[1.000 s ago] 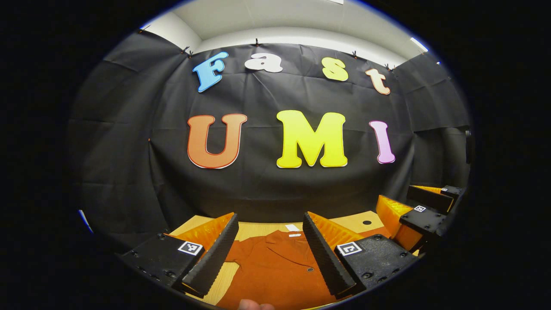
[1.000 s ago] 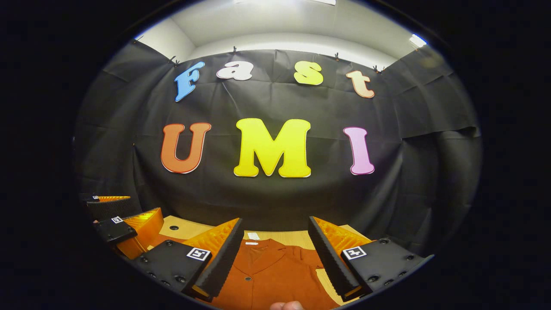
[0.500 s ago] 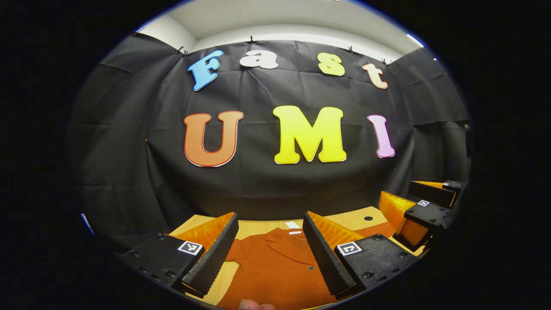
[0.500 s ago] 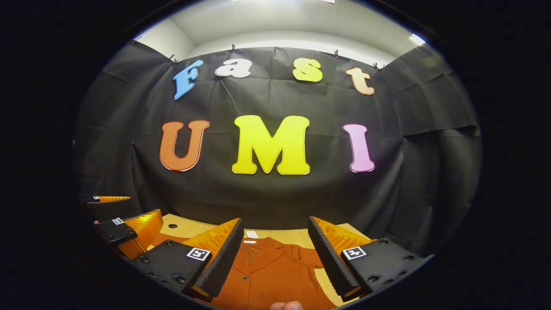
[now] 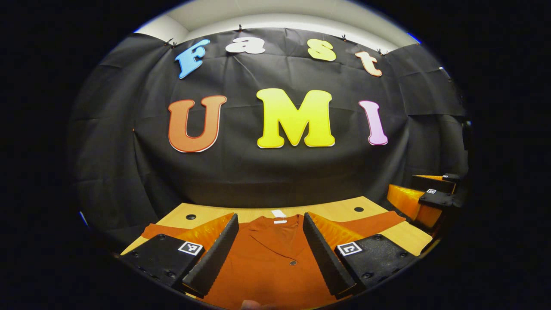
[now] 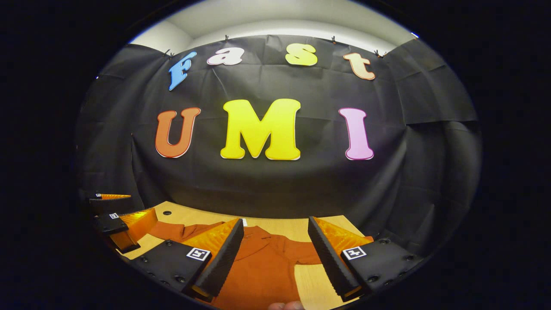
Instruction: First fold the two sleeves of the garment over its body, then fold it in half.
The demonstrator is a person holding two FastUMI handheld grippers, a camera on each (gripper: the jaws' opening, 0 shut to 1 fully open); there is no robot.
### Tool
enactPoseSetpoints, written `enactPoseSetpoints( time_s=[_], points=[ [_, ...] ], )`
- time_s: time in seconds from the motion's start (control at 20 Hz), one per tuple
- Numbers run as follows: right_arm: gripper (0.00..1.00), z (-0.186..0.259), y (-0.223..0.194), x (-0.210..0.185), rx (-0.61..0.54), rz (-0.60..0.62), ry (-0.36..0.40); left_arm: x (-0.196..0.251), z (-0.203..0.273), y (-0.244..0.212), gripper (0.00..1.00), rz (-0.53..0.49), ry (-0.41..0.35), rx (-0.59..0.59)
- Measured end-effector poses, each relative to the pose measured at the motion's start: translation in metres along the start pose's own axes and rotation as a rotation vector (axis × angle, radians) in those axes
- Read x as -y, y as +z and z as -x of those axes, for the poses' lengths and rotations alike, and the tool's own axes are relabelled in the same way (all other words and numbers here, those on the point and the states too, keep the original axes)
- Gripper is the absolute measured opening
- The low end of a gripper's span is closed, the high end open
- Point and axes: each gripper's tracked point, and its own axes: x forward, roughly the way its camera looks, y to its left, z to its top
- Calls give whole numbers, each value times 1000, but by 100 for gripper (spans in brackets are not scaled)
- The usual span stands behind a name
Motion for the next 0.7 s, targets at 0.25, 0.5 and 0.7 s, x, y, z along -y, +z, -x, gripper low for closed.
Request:
enactPoseSetpoints(
  time_s=[0.25,0.5,0.7],
  points=[
    [95,-31,-6,122,-32,-31,-106,45,-16,0,97,35,-35,-29],
    [95,-75,-36,235,-107,-62,-153,77,-25,-13,97,-6,-6,-104],
    [95,-115,-90,314,-202,-126,-184,93,-27,-15,98,-75,26,-133]
  ],
)
